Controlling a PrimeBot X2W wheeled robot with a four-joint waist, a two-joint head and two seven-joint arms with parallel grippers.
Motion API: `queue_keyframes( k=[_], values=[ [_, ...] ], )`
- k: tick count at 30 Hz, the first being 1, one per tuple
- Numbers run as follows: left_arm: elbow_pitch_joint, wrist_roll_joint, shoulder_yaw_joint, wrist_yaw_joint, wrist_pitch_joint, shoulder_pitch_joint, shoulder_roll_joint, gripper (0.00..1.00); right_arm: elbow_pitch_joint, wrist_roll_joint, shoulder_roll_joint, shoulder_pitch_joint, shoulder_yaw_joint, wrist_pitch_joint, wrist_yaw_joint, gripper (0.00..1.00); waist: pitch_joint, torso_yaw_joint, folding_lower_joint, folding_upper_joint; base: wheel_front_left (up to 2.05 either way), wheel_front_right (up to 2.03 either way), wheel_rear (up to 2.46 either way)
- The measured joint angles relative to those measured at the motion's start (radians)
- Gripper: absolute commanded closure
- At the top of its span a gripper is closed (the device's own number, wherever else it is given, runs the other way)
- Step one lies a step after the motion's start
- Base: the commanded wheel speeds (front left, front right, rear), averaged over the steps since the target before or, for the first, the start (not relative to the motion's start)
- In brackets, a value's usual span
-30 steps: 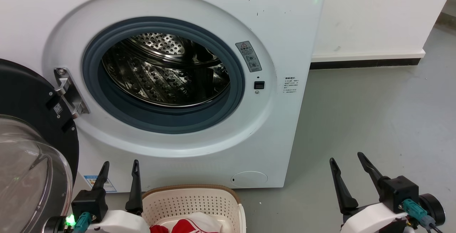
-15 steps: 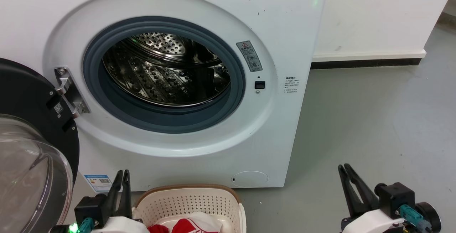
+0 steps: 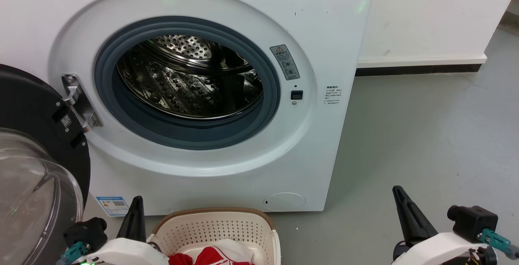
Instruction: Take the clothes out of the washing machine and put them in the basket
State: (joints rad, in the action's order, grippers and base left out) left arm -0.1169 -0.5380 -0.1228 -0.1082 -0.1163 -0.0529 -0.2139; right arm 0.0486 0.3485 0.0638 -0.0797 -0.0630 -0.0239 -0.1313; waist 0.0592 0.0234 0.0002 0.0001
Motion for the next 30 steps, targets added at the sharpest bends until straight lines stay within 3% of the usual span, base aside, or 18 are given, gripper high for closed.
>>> queue_keyframes(
  k=[30],
  values=[
    [-0.049,-0.407,0.089,0.091,0.086,0.059,0.061,1.00,0.074,0.503,0.017,0.061,0.034,0.025,0.000,1.00,-0.017,-0.006,0.0000,0.0000,0.00,0.00,0.00]
  ],
)
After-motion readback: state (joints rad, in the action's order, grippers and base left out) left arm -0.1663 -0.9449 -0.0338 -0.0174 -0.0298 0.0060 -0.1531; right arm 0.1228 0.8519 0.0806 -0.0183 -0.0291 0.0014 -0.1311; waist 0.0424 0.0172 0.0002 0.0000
